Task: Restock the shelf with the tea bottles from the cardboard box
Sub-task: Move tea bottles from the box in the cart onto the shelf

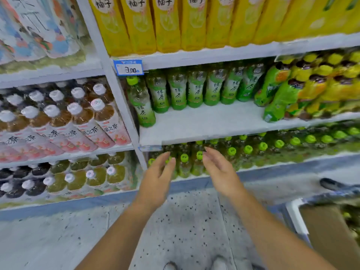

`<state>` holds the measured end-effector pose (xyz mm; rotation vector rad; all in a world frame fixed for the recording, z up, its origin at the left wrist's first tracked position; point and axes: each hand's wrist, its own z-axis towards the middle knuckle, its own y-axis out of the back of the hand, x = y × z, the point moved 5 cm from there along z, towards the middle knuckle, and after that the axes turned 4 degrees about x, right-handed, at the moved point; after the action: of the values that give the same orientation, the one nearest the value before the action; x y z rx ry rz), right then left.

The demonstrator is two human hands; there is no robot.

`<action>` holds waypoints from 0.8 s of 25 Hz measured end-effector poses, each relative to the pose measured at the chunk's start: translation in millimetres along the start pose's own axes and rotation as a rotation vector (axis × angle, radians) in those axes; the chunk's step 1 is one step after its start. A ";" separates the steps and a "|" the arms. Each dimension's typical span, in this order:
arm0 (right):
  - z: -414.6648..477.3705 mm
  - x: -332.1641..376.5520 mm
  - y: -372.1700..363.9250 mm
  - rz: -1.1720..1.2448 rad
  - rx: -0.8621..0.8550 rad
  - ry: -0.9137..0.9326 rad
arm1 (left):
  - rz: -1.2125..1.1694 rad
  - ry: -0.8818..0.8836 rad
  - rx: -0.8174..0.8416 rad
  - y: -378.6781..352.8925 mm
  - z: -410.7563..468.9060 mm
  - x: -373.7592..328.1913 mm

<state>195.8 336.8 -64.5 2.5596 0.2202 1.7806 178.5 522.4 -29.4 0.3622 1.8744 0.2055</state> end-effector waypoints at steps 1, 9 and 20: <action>-22.3 -0.3 12.5 0.017 -0.030 -0.029 | 0.026 0.016 0.048 -10.7 -13.9 -3.3; -211.5 -40.8 150.6 0.019 -0.392 -0.217 | 0.155 0.027 0.511 -165.2 -105.6 -35.3; -381.2 -143.1 370.3 0.178 -0.667 -0.377 | 0.181 0.125 0.791 -440.4 -186.2 -100.3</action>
<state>-169.7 -73.2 -29.5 2.3700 -0.5280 1.0945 -32.4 81.8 -19.1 1.0756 1.9847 -0.4215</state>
